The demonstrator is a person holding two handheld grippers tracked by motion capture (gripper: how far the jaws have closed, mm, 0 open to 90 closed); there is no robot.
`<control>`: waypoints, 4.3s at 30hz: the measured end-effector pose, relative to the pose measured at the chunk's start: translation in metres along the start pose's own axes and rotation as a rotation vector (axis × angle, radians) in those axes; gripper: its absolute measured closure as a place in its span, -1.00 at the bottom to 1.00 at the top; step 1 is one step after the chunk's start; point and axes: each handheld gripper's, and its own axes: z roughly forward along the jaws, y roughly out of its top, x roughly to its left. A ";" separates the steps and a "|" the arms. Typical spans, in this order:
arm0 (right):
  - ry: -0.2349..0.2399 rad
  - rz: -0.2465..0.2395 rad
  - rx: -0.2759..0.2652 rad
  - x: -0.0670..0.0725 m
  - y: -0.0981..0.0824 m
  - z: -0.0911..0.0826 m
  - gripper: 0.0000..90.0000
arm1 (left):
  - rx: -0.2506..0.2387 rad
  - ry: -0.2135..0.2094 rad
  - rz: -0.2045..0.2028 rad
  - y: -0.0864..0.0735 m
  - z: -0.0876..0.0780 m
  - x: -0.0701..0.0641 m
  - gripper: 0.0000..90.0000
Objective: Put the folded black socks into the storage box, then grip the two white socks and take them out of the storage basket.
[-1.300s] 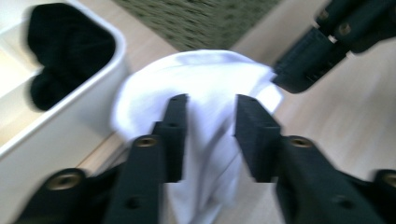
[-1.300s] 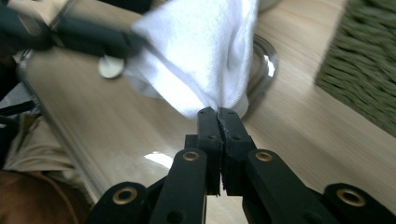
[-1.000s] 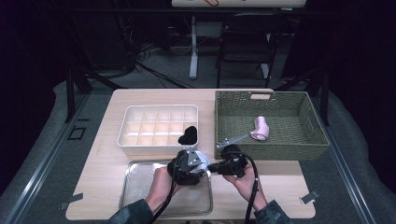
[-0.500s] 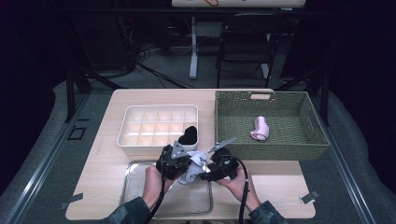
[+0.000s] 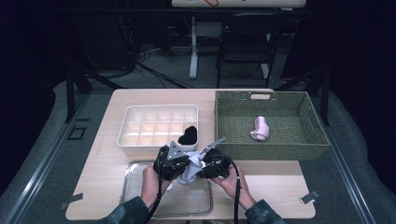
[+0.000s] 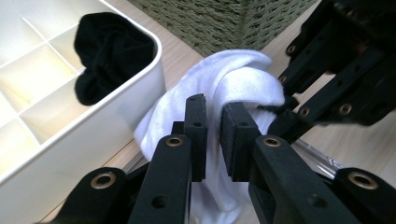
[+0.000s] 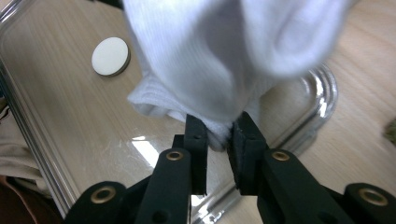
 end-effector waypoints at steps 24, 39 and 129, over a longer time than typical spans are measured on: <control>-0.088 -0.014 -0.050 0.004 -0.023 -0.040 0.79 | 0.001 -0.029 -0.038 -0.014 -0.011 0.001 0.52; -0.122 -0.027 -0.034 0.002 -0.025 -0.041 0.79 | 0.066 -0.126 -0.016 0.002 0.026 -0.004 0.80; -0.212 0.052 0.094 -0.033 -0.064 -0.042 0.71 | 0.194 -0.028 -0.247 -0.049 -0.011 0.040 -0.11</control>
